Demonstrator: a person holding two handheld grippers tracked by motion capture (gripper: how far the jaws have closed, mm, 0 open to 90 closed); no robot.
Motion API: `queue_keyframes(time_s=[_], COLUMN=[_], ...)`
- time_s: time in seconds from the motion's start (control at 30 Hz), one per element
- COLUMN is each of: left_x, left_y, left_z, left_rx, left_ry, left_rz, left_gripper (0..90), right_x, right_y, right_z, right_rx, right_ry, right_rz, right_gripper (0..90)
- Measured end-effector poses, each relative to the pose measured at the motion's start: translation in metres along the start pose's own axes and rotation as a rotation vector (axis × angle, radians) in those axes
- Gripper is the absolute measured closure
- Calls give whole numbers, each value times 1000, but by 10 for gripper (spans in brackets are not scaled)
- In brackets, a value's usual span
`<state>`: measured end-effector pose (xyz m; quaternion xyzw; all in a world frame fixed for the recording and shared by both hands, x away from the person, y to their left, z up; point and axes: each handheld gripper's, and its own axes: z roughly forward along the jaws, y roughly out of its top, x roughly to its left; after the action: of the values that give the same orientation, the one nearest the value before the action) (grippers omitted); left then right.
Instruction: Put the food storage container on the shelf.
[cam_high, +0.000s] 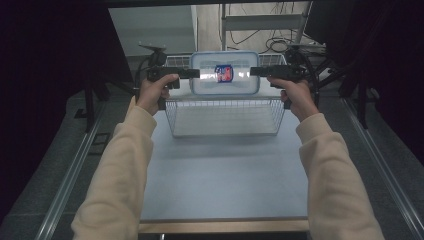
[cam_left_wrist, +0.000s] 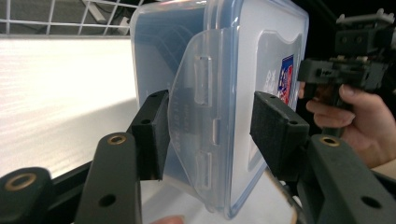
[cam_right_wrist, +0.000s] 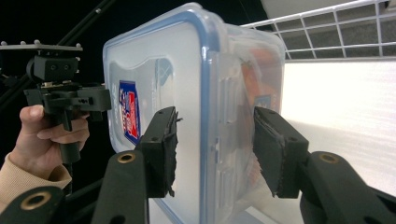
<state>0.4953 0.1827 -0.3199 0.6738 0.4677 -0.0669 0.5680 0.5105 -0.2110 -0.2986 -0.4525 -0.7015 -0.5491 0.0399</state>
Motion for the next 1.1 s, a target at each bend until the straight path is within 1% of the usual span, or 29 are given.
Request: queue_keyframes(time_s=[0.03, 0.1, 0.13, 0.17, 0.2, 0.27, 0.3, 0.33, 0.37, 0.4, 0.43, 0.5, 0.53, 0.57, 0.6, 0.63, 0.67, 0.7, 0.73, 0.77, 0.8, 0.83, 0.87, 0.9, 0.93, 1.0, 1.1], left_x=[2, 5, 6, 7, 8, 11, 13, 15, 15, 15, 13, 8, 6, 5, 1, -2, -6, -13, -18, -24, -30, -37, -42, -49, -55, -65, -75], left_y=[1, 2, 4, 4, 4, 4, 3, 2, 1, 0, 0, -1, -1, -2, -3, -4, -5, -8, -12, -17, -24, -32, -39, -53, -65, -92, -135], left_z=[1, 4, 9, 13, 15, 20, 22, 24, 24, 25, 25, 24, 22, 20, 18, 14, 11, 4, -2, -9, -17, -22, -27, -33, -38, -46, -54], left_rx=[-11, -15, 3, 19, 19, 24, 36, 46, 28, 23, 22, 6, -9, -23, -27, -30, -33, -49, -60, -73, -79, -81, -80, -75, -63, -60, -42], left_ry=[3, 20, 29, 36, 41, 37, 32, 24, 25, 29, 40, 108, 119, 119, 137, 152, 163, 190, 204, 208, 199, 198, 199, 178, 171, 152, 109], left_rz=[-18, -29, -40, -36, -45, -66, -78, -86, -83, -81, -77, -42, -46, -44, -41, -24, -5, 28, 49, 72, 107, 132, 150, 175, 199, 240, 287], left_gripper=[472, 460, 434, 388, 353, 308, 278, 236, 218, 215, 207, 136, 124, 127, 113, 95, 96, 98, 103, 104, 108, 115, 114, 117, 117, 122, 128], right_x=[0, -3, -5, -8, -9, -11, -12, -13, -13, -13, -12, -11, -10, -8, -6, -4, -2, 0, 4, 7, 10, 13, 16, 17, 20, 23, 27], right_y=[1, 2, 3, 3, 2, 2, 1, 1, 0, 0, -1, -3, -4, -6, -8, -10, -13, -15, -20, -25, -31, -38, -45, -51, -62, -83, -120], right_z=[1, 4, 6, 8, 10, 11, 11, 11, 12, 12, 12, 9, 6, 2, -2, -7, -11, -15, -21, -26, -31, -35, -40, -44, -50, -58, -66], right_rx=[5, 5, 5, 7, 0, -18, -22, -23, -22, -28, -40, -62, -83, -102, -115, -126, -128, -126, -127, -130, -125, -121, -117, -112, -107, -95, -65], right_ry=[-7, -12, -15, -16, -23, -44, -44, -46, -52, -66, -76, -88, -96, -102, -103, -102, -104, -105, -108, -105, -107, -112, -106, -99, -91, -73, -64], right_rz=[7, 24, 32, 46, 55, 53, 53, 55, 47, 39, 32, 21, 9, -7, -19, -31, -47, -60, -84, -105, -131, -151, -170, -181, -201, -236, -298], right_gripper=[499, 487, 475, 462, 452, 478, 498, 487, 466, 445, 442, 421, 418, 413, 410, 408, 402, 399, 396, 393, 386, 384, 380, 373, 369, 350, 310])
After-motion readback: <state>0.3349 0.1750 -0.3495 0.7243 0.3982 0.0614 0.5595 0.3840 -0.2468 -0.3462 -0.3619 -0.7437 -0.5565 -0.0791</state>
